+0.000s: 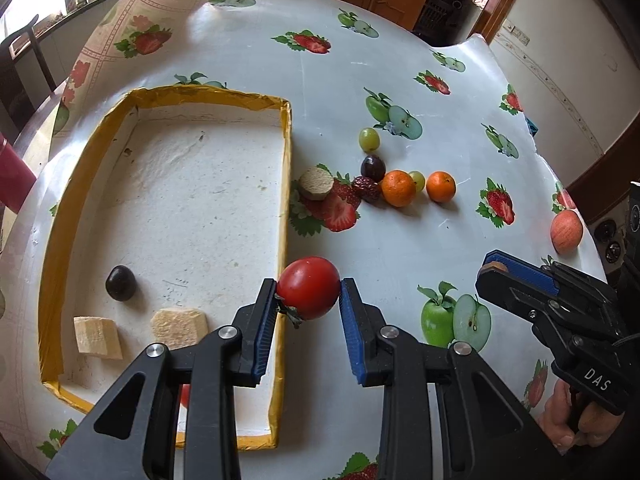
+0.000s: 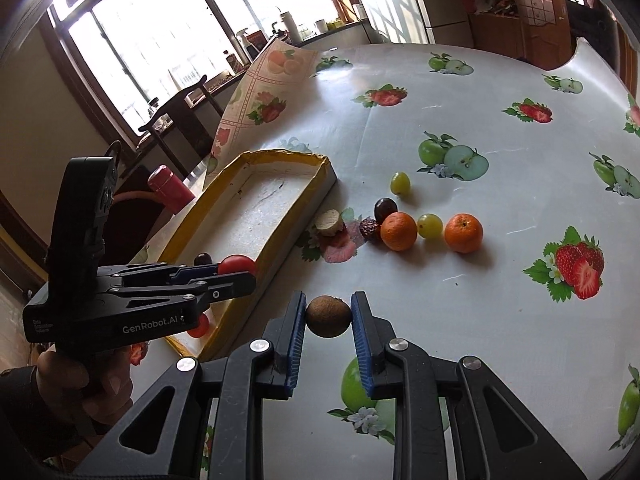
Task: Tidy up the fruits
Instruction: 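Carry the kiwi and the tomato over the yellow tray with both grippers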
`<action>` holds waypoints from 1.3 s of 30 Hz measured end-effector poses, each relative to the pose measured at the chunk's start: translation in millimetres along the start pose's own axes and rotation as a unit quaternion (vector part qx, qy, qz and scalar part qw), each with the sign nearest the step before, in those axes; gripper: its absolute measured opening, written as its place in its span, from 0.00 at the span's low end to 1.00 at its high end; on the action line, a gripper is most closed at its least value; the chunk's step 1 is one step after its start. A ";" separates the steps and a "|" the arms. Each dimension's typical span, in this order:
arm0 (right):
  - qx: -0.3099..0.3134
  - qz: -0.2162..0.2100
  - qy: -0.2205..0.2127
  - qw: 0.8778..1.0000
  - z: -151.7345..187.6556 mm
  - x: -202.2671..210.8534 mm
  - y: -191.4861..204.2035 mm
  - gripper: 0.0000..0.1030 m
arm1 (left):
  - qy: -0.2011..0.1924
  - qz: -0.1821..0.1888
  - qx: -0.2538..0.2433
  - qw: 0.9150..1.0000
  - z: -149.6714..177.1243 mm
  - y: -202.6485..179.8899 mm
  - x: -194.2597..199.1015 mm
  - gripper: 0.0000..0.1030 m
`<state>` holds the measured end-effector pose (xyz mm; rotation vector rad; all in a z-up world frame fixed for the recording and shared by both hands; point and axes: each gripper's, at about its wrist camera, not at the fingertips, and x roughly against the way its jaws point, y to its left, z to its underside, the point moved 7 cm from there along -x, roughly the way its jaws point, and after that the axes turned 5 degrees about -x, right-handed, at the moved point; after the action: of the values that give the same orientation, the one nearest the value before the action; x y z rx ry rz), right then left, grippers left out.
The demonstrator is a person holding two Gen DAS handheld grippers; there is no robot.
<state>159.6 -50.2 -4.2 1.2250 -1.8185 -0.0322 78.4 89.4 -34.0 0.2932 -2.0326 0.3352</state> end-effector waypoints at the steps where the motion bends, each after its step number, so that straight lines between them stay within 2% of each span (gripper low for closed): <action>1: 0.003 -0.002 0.001 1.000 0.5 -1.0 4.8 0.22 | -0.001 -0.001 0.003 1.000 0.8 3.6 1.7 0.28; 15: 0.039 -0.030 0.019 0.999 0.6 -22.4 53.5 0.22 | -0.001 -0.021 0.032 0.999 8.6 44.6 12.3 0.28; 33: 0.057 -0.046 0.024 0.997 -11.5 -43.6 80.8 0.22 | 0.004 -0.034 0.044 0.998 9.1 67.4 8.3 0.28; 39: 0.068 -0.049 0.031 0.996 -19.3 -59.2 92.3 0.22 | 0.002 -0.045 0.055 0.997 2.9 88.1 6.9 0.28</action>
<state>111.6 49.0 11.6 1.3955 -1.7280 0.0748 42.5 170.1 -39.0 0.4498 -1.9934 0.3924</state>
